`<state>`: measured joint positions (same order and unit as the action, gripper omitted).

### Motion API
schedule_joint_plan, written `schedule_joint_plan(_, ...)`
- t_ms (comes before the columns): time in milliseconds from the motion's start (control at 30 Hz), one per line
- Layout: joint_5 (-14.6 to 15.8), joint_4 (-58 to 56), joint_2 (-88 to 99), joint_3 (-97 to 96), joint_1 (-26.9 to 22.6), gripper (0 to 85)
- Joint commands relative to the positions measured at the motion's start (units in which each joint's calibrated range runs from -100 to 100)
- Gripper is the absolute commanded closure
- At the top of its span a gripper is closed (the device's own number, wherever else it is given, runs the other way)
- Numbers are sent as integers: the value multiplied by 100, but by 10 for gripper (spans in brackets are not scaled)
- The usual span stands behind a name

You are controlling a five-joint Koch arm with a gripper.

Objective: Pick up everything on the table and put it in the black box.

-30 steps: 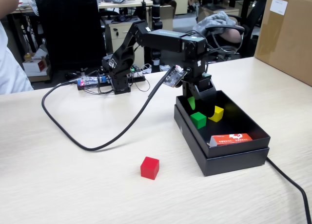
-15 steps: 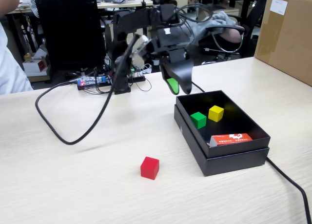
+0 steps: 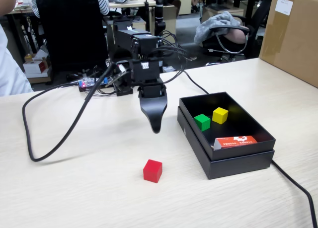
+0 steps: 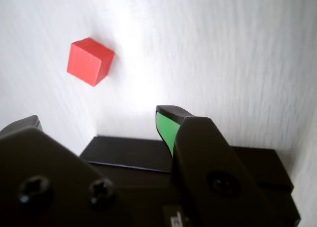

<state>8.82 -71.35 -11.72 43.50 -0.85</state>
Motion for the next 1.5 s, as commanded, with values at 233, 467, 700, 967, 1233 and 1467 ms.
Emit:
schedule_joint_plan(233,381,150,-1393,1625,39,388)
schedule_joint_plan(467,420,159,-2426,2323,161,388)
schedule_joint_plan(700,420,159,-2850,2495,186,388)
schedule_joint_plan(967,371,159,-3103,2550,186,430)
schedule_joint_plan(1233,156,159,-3286,2504,186,503)
schedule_joint_plan(1467,0,159,-3298,2441,176,598)
